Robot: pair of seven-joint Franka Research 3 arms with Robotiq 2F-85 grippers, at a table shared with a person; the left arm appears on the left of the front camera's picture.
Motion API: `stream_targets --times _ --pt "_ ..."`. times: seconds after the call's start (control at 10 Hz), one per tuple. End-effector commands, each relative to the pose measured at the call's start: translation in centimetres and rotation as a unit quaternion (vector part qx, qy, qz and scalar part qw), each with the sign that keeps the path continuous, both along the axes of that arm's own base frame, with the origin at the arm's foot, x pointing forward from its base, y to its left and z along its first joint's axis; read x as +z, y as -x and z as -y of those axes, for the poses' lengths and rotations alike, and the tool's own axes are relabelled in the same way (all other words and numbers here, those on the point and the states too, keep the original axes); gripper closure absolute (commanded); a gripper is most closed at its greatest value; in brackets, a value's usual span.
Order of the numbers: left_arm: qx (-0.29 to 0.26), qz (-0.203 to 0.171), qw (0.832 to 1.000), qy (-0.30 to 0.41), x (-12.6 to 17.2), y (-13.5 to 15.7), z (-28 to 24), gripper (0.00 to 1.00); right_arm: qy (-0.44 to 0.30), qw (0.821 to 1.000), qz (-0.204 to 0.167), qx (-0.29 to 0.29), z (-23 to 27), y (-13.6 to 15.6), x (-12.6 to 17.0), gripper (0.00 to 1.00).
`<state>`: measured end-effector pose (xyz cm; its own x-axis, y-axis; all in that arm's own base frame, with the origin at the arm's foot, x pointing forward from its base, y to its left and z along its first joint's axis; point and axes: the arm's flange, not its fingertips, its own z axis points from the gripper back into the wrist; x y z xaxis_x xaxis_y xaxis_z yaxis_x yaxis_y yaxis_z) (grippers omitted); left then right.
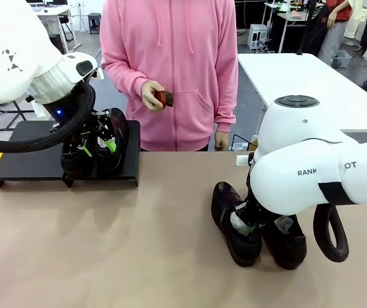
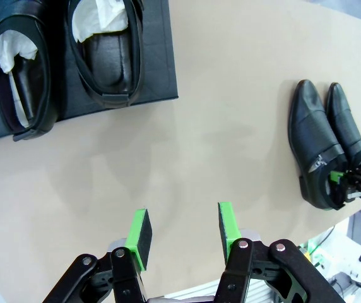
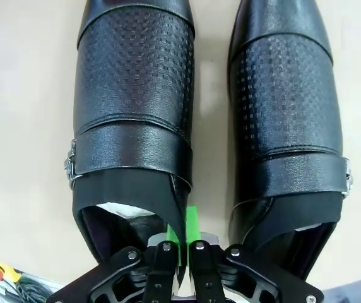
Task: Organize the shoes by placing them on the stand.
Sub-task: Pick up one Shoe and place it in the middle of the table.
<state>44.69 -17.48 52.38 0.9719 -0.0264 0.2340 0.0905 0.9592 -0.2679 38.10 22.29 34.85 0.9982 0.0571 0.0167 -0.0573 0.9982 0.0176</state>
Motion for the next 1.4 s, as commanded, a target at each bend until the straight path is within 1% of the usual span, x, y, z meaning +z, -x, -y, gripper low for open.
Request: stream_targets --times 0.0,0.2,0.3,0.4,0.5,0.6,0.7,0.8,0.9,1.0,1.2,1.3 --pt "0.001 0.0 1.0 0.001 0.1 0.1 -0.2 0.43 -0.013 1.0 0.016 -0.018 -1.1 0.0 2.5 1.0" --pt "0.001 0.0 1.0 0.001 0.1 0.1 -0.2 0.43 -0.037 0.998 0.049 -0.023 -2.7 2.0 7.0 1.0" --pt "0.001 0.0 1.0 0.001 0.1 0.1 -0.2 0.43 -0.048 0.997 0.06 -0.013 -4.9 3.4 8.8 1.0" --pt "0.001 0.0 1.0 0.001 0.1 0.1 -0.2 0.43 -0.066 0.996 0.057 0.008 -7.6 4.6 9.6 1.0" --pt "0.001 0.0 1.0 0.001 0.1 0.1 -0.2 0.43 -0.084 0.995 0.035 0.032 -10.9 5.6 9.3 1.0" --pt "0.001 0.0 1.0 0.001 0.1 0.1 -0.2 0.43 -0.092 0.995 0.004 0.046 -14.2 6.5 8.5 1.0" --pt "0.001 0.0 1.0 0.001 0.1 0.1 -0.2 0.43 -0.098 0.994 0.003 0.05 -17.6 7.3 7.6 1.0" --pt "0.001 0.0 1.0 0.001 0.1 0.1 -0.2 0.43 -0.1 0.994 0.0 0.042 -19.9 7.6 6.8 1.0" --pt "0.001 0.0 1.0 0.001 0.1 0.1 -0.2 0.43 -0.102 0.995 0.006 0.013 -21.3 7.6 5.7 1.0" --pt "0.001 0.0 1.0 0.001 0.1 0.1 -0.2 0.43 -0.114 0.993 0.004 -0.007 -22.1 7.4 4.5 1.0" --pt "0.001 0.0 1.0 0.001 0.1 0.1 -0.2 0.43 -0.119 0.991 0.029 -0.048 -21.9 6.8 2.8 1.0" --pt "0.001 0.0 1.0 0.001 0.1 0.1 -0.2 0.43 -0.118 0.991 0.033 -0.059 -21.6 6.5 2.2 1.0"
